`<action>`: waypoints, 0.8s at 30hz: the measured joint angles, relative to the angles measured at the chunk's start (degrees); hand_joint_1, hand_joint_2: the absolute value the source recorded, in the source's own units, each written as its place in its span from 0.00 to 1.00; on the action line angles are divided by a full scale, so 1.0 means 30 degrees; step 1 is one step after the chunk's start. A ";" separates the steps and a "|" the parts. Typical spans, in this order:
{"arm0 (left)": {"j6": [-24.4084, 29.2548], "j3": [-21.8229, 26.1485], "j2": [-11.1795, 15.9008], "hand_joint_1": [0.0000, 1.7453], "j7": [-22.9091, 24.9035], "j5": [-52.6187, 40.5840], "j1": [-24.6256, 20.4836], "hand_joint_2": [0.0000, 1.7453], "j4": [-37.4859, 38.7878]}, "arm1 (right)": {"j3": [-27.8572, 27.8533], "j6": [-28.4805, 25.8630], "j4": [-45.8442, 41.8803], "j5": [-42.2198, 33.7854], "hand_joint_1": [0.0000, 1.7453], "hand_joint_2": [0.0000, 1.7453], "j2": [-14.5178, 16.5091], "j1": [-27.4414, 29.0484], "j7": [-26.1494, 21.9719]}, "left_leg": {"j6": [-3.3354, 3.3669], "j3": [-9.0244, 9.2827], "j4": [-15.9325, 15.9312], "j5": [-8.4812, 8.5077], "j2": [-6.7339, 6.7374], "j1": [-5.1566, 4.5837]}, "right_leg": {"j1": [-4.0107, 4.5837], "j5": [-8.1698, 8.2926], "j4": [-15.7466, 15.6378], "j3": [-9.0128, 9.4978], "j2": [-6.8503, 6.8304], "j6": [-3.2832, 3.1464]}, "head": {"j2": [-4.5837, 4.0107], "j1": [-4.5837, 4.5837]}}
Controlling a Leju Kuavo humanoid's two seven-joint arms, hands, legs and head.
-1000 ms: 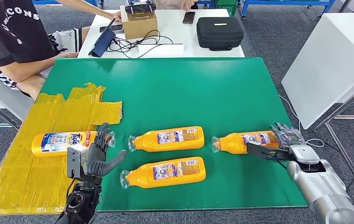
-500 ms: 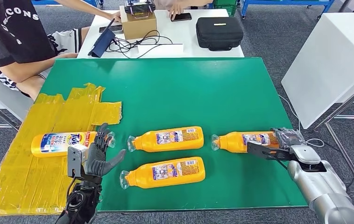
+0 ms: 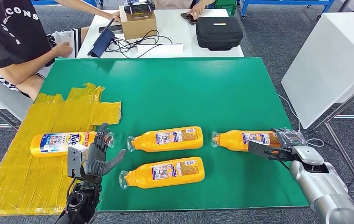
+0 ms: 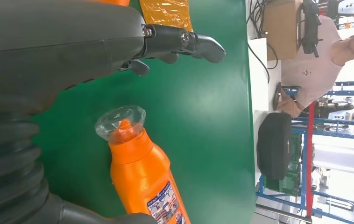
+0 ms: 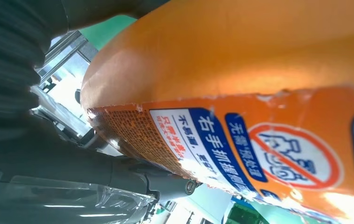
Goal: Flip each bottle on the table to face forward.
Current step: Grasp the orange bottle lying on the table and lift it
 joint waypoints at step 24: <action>-0.0004 0.0015 0.0000 0.00 0.0000 0.0002 0.0013 1.00 -0.0011 | -0.0370 -0.1368 0.0011 -0.0736 1.00 1.00 0.0266 0.0333 -0.0485 | -0.0001 -0.0002 -0.0002 0.0000 0.0009 0.0004 | 0.0006 0.0001 0.0001 0.0015 0.0006 0.0000 | 0.0000 0.0000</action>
